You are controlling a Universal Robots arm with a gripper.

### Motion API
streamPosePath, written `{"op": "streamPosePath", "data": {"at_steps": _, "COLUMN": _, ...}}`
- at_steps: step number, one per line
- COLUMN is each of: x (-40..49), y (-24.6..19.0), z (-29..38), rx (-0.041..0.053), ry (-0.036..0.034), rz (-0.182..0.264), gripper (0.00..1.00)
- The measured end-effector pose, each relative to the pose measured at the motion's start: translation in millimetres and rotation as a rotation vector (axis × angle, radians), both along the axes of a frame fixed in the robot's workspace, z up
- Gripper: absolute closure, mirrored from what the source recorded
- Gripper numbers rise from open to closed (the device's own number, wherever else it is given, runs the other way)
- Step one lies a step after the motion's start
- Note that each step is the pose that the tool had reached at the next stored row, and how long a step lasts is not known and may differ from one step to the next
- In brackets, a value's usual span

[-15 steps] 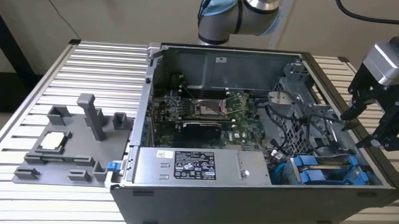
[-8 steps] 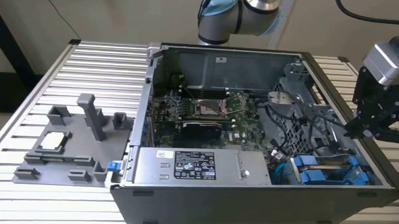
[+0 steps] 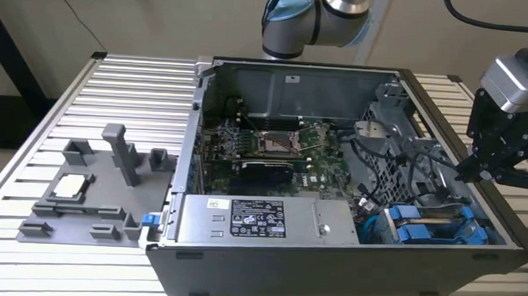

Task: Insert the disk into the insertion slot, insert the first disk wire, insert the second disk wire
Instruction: 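Insert the first disk wire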

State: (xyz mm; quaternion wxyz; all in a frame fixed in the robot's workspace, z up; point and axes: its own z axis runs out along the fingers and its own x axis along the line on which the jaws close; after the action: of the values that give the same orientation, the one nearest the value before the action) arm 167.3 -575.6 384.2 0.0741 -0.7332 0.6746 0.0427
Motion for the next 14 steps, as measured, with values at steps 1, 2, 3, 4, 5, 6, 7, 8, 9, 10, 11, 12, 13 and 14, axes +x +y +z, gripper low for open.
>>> {"op": "streamPosePath", "data": {"at_steps": 1, "x": 0.0, "y": 0.0, "z": 0.0, "rx": 0.0000, "ry": 0.0000, "rz": 0.000, "gripper": 0.81}}
{"op": "streamPosePath", "data": {"at_steps": 2, "x": 0.0, "y": 0.0, "z": 0.0, "rx": -0.0001, "ry": 0.0000, "rz": 0.000, "gripper": 0.81}}
{"op": "streamPosePath", "data": {"at_steps": 3, "x": 0.0, "y": 0.0, "z": 0.0, "rx": -0.0001, "ry": 0.0000, "rz": 0.000, "gripper": 0.81}}
{"op": "streamPosePath", "data": {"at_steps": 4, "x": 0.0, "y": 0.0, "z": 0.0, "rx": -0.0002, "ry": 0.0000, "rz": 0.000, "gripper": 0.81}}
{"op": "streamPosePath", "data": {"at_steps": 5, "x": 0.0, "y": 0.0, "z": 0.0, "rx": -0.0002, "ry": 0.0000, "rz": 0.000, "gripper": 0.81}}
{"op": "streamPosePath", "data": {"at_steps": 6, "x": 0.0, "y": 0.0, "z": 0.0, "rx": -0.0003, "ry": 0.0000, "rz": 0.000, "gripper": 0.81}}
{"op": "streamPosePath", "data": {"at_steps": 7, "x": 0.0, "y": 0.0, "z": 0.0, "rx": -0.0004, "ry": 0.0000, "rz": 0.000, "gripper": 0.81}}
{"op": "streamPosePath", "data": {"at_steps": 8, "x": 0.0, "y": 0.0, "z": 0.0, "rx": -0.0003, "ry": 0.0000, "rz": 0.000, "gripper": 0.81}}
{"op": "streamPosePath", "data": {"at_steps": 9, "x": 0.0, "y": 0.0, "z": 0.0, "rx": -0.0004, "ry": 0.0000, "rz": 0.000, "gripper": 0.81}}
{"op": "streamPosePath", "data": {"at_steps": 10, "x": 0.0, "y": 0.0, "z": 0.0, "rx": -0.0007, "ry": 0.0000, "rz": 0.000, "gripper": 0.81}}
{"op": "streamPosePath", "data": {"at_steps": 11, "x": 0.0, "y": 0.1, "z": -0.1, "rx": -0.0011, "ry": 0.0007, "rz": 0.000, "gripper": 0.81}}
{"op": "streamPosePath", "data": {"at_steps": 12, "x": 0.1, "y": 0.1, "z": -0.3, "rx": -0.0028, "ry": 0.0029, "rz": 0.000, "gripper": 0.81}}
{"op": "streamPosePath", "data": {"at_steps": 13, "x": 0.1, "y": 0.1, "z": -0.3, "rx": -0.0054, "ry": 0.0062, "rz": 0.000, "gripper": 0.81}}
{"op": "streamPosePath", "data": {"at_steps": 14, "x": 0.1, "y": 0.0, "z": -0.4, "rx": -0.0084, "ry": 0.0099, "rz": 0.000, "gripper": 0.81}}
